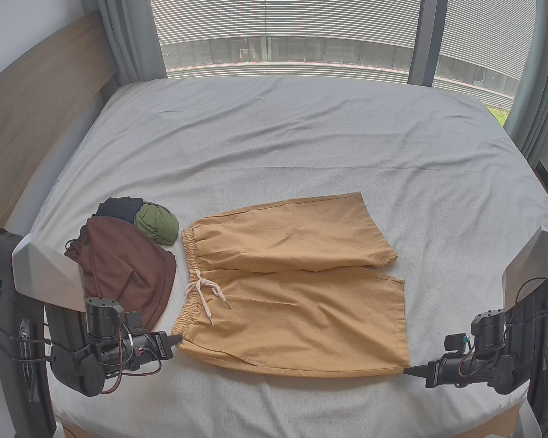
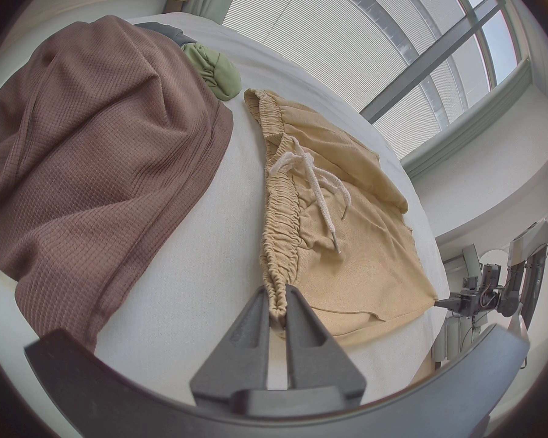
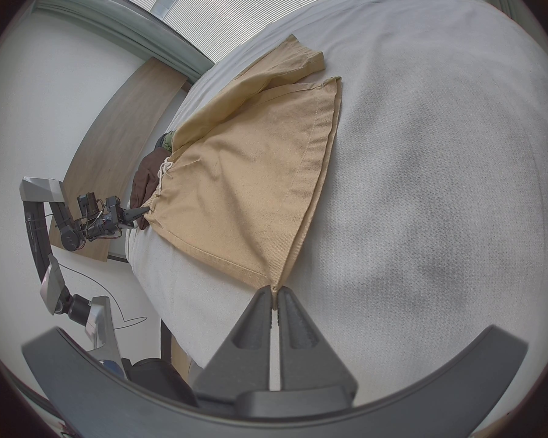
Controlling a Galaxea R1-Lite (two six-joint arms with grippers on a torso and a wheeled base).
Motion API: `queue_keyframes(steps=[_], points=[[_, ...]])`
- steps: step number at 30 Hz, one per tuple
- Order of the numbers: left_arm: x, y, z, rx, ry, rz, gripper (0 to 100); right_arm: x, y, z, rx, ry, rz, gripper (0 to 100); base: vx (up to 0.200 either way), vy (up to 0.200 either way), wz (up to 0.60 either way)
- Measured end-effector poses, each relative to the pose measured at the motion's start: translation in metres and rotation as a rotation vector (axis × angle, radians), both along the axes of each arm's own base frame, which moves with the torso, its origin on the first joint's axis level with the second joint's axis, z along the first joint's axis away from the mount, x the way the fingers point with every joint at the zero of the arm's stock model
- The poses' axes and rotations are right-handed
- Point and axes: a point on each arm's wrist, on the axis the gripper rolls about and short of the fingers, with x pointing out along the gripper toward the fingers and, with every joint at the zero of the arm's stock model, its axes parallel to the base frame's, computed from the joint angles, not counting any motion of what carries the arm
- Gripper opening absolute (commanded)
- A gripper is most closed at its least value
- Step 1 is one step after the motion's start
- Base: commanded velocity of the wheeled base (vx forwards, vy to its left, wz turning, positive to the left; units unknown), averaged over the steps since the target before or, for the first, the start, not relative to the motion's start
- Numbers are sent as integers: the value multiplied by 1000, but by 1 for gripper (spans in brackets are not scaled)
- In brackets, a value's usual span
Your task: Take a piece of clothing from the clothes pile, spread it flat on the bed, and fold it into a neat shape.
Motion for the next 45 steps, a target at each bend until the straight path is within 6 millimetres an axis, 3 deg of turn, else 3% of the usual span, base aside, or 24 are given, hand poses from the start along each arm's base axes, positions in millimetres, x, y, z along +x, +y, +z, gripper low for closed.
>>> queue_keyframes(steps=[24,31,45], points=[[-10,4,2,-2,-11,-52,0,1,1,10,8,-38,4,0,0,0,0],[-1,0,13,-35,-86,-58,0,8,1,24,37,-111,7,0,0,0,0],[22,-12,52,-156,-226,-20,0,28,3,71,80,-358,-3,0,0,0,0]])
